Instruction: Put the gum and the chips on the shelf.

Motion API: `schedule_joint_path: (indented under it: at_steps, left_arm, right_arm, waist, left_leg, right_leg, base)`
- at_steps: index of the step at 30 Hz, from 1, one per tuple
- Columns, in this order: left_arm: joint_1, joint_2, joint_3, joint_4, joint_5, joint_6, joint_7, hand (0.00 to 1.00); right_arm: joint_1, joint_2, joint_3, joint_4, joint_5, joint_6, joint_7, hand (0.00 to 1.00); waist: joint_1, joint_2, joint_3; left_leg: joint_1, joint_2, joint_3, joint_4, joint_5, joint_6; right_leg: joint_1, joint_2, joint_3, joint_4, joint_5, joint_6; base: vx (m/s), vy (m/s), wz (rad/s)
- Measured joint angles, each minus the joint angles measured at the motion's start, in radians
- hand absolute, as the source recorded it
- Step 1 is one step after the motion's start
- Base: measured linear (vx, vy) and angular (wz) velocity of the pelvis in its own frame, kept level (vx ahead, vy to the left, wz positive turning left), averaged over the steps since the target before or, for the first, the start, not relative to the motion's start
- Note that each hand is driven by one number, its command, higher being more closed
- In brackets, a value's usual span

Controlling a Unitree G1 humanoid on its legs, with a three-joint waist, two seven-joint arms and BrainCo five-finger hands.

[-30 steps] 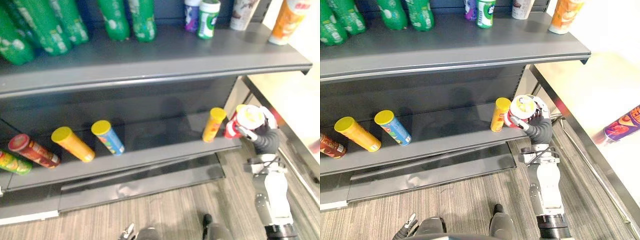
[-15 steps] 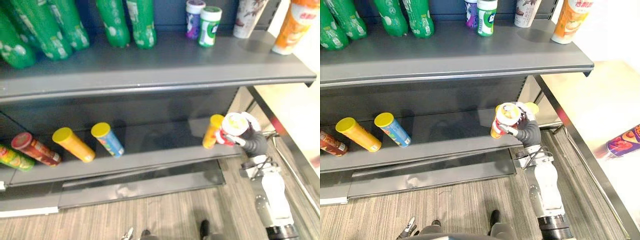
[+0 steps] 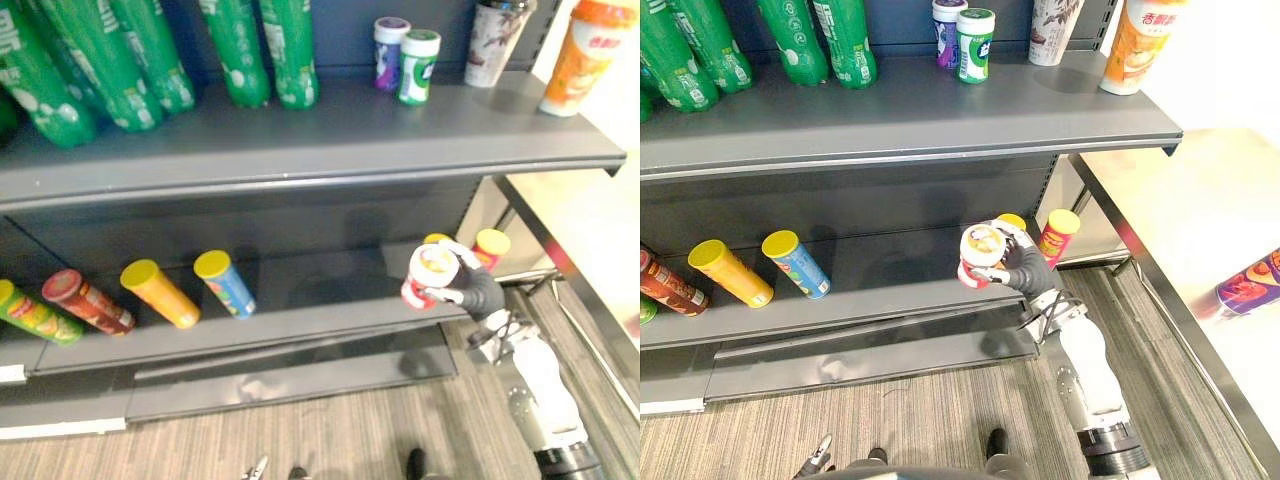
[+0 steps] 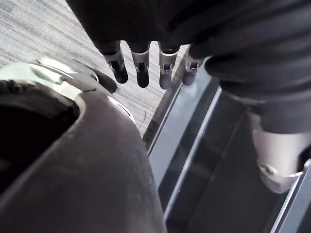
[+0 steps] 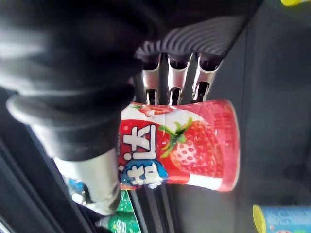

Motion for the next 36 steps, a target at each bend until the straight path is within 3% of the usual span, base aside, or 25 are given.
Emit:
schedule_joint_path:
  at_steps: [8, 16, 18, 29, 36]
  left_arm:
    - [-0.011, 0.002, 0.044, 0.024, 0.039, -0.003, 0.038, 0.0]
    - [-0.02, -0.006, 0.068, 0.049, 0.04, -0.004, 0.061, 0.0]
    - [-0.02, -0.006, 0.068, 0.049, 0.04, -0.006, 0.066, 0.0]
    - [-0.032, -0.007, 0.069, 0.049, 0.071, -0.007, 0.093, 0.0]
    - [-0.037, -0.006, 0.068, 0.05, 0.078, -0.003, 0.116, 0.0]
  right_arm:
    - [-0.102, -0.015, 0.119, -0.04, 0.058, 0.115, 0.055, 1.0]
    - [-0.253, -0.016, 0.283, -0.087, 0.148, 0.204, 0.07, 1.0]
    - [-0.275, -0.015, 0.304, -0.096, 0.156, 0.208, 0.067, 1.0]
    - [-0.474, 0.033, 0.398, -0.114, 0.236, 0.325, -0.091, 1.0]
    - [-0.566, 0.054, 0.42, -0.103, 0.238, 0.351, -0.207, 1.0]
  waist:
    - [0.003, -0.016, -0.021]
    - [0.009, -0.04, -0.037]
    - [0.014, -0.041, -0.038]
    - [0.032, -0.048, -0.043]
    - [0.039, -0.053, -0.051]
  left_leg:
    - [-0.001, -0.007, -0.014, -0.03, 0.021, 0.005]
    - [0.003, -0.005, -0.021, -0.029, 0.021, 0.005]
    - [0.003, -0.005, -0.022, -0.028, 0.021, 0.005]
    - [0.001, -0.005, -0.039, -0.028, 0.023, 0.005]
    - [0.012, -0.003, -0.029, -0.027, 0.023, 0.005]
  right_leg:
    - [0.007, -0.002, -0.015, -0.036, 0.022, -0.001]
    - [0.036, 0.005, -0.025, -0.063, 0.03, -0.002]
    - [0.037, 0.006, -0.026, -0.063, 0.03, -0.002]
    - [0.042, 0.007, -0.042, -0.065, 0.03, -0.002]
    - [0.043, 0.01, -0.034, -0.065, 0.032, -0.006]
  base:
    - [0.0, -0.002, 0.05]
    - [0.0, -0.003, 0.01]
    - [-0.01, -0.005, 0.03]
    - [0.0, -0.002, 0.04]
    - [0.0, 0.001, -0.03]
